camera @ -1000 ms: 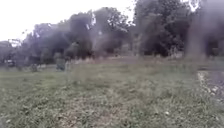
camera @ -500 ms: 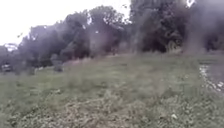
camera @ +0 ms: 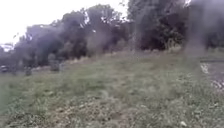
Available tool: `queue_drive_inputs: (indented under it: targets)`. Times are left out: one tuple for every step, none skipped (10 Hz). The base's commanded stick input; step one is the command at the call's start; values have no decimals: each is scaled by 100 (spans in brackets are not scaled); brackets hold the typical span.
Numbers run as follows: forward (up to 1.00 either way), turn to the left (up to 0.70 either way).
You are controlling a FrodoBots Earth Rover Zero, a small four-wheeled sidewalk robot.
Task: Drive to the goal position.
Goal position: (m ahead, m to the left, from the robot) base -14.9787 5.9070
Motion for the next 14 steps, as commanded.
queue_drive_inputs:
  targets:
    - [45, 0]
    - [45, 0]
    - [45, 0]
    - [45, 0]
    - [45, 0]
    - [45, -27]
    - [45, -27]
    - [45, -27]
    - [45, -27]
    - [45, -27]
    - [45, -27]
    - [45, -27]
    - [45, -27]
    - [45, -27]
